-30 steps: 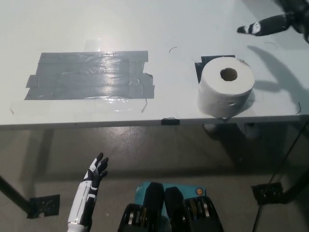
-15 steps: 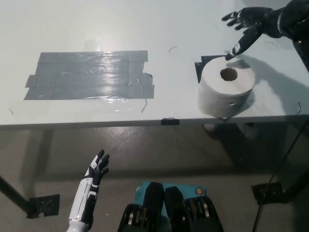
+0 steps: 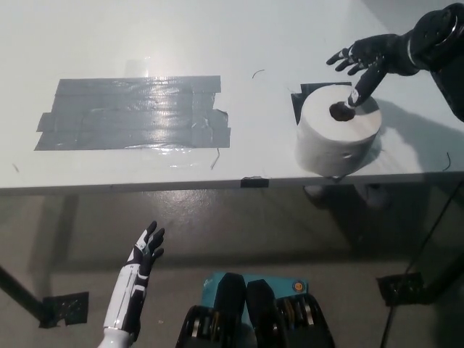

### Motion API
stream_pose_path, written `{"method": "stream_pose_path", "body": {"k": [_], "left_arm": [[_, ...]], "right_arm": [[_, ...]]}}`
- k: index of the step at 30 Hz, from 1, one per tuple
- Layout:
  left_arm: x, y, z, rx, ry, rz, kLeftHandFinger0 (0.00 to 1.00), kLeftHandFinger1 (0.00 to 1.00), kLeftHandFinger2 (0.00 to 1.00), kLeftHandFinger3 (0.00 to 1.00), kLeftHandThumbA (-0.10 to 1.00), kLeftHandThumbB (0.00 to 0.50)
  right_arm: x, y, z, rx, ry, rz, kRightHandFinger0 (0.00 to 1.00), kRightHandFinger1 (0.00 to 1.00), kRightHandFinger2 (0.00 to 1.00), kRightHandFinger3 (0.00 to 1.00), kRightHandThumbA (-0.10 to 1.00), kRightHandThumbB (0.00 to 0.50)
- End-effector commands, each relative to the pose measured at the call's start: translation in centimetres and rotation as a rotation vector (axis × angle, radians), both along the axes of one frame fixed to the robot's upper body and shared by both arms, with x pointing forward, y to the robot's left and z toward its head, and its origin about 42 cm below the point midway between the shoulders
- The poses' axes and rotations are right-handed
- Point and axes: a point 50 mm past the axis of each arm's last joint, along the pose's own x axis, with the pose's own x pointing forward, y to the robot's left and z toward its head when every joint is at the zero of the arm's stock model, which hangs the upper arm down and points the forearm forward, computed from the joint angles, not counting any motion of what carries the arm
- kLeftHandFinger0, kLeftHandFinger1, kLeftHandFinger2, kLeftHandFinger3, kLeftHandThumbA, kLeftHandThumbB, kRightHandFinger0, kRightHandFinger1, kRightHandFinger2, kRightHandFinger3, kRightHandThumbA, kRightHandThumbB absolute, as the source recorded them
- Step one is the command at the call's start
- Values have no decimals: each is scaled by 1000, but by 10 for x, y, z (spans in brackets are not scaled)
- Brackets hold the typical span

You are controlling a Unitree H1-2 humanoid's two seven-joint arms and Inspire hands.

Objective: A toilet paper roll is kept on the black spot on the desk infront of the robot and the robot inserts its right thumb into the hole in the centre to grab the roll. Then it passes the roll to a person.

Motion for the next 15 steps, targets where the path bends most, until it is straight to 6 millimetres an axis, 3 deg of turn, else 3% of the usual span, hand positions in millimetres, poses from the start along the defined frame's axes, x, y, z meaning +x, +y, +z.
{"method": "stream_pose_path", "body": {"k": [1, 3, 8, 13, 15], "left_arm": [[4, 0, 10, -5, -64, 10, 1000, 1000, 1000, 1000, 1000, 165], [4, 0, 10, -9, -64, 8, 1000, 1000, 1000, 1000, 1000, 163], [6, 0, 11, -10, -70, 11, 1000, 1000, 1000, 1000, 1000, 176], [6, 0, 12, -9, -77, 8, 1000, 1000, 1000, 1000, 1000, 153], [6, -1, 12, -9, -79, 8, 1000, 1000, 1000, 1000, 1000, 151]], "right_arm": [[4, 16, 50, -39, -94, 85, 1000, 1000, 1000, 1000, 919, 398], [5, 17, 50, -56, -93, 80, 1000, 1000, 1000, 1000, 918, 412], [5, 19, 50, -93, -94, 66, 1000, 1000, 1000, 1000, 873, 396], [5, 22, 50, -154, -101, 80, 1000, 1000, 1000, 1000, 924, 417], [6, 25, 49, -155, -100, 72, 1000, 1000, 1000, 1000, 896, 419]]}}
